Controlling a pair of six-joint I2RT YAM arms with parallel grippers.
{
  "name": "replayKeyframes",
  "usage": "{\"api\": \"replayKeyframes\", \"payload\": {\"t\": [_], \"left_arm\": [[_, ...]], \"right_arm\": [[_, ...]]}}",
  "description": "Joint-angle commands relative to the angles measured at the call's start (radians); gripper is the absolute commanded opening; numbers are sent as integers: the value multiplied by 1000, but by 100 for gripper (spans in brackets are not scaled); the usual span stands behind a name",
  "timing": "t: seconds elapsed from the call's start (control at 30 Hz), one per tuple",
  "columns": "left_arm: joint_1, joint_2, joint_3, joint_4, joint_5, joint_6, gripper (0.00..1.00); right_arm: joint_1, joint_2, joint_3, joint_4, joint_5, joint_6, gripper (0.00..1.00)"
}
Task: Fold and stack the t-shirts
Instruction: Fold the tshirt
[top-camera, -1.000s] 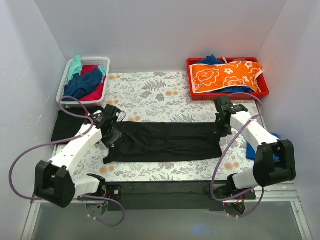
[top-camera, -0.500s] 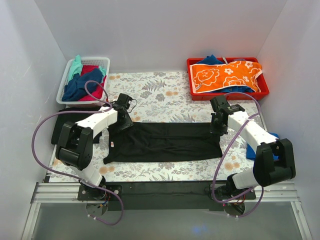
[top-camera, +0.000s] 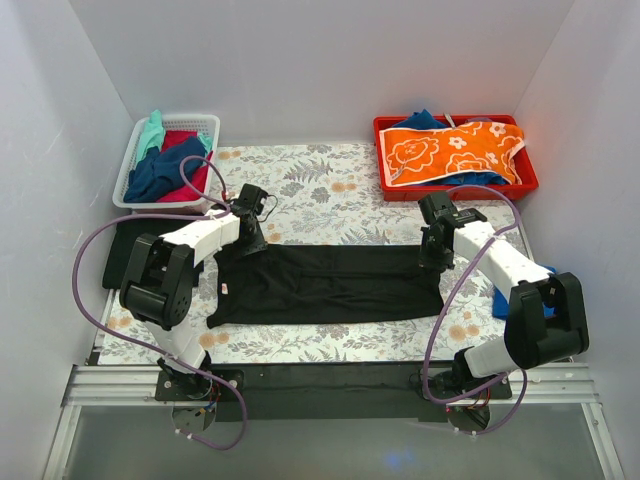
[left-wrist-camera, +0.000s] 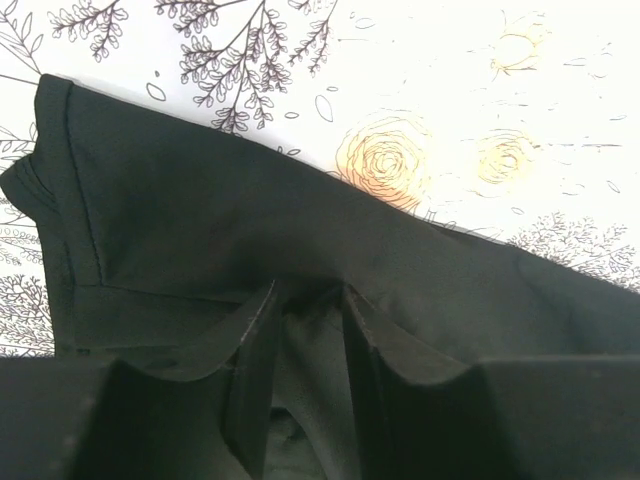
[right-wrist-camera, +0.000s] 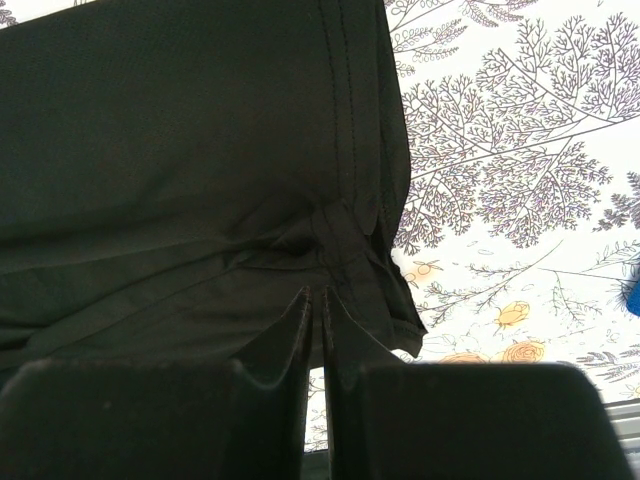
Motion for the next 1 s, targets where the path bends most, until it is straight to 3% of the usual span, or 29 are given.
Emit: {"api": "replayKeyframes", "payload": {"t": [0.0, 0.27, 0.53, 0.97], "left_arm": [[6, -9, 30, 3, 14, 23, 28], [8, -8, 14, 8, 64, 48, 23], [6, 1, 21, 0, 66, 52, 0], [6, -118, 155, -84, -17, 37, 0]], "right_arm": [[8, 4, 19, 14, 0, 20, 12], [9, 13, 16, 14, 0, 28, 12], [15, 15, 22, 14, 2, 35, 11], [34, 9, 5, 14, 2, 49, 11]]}}
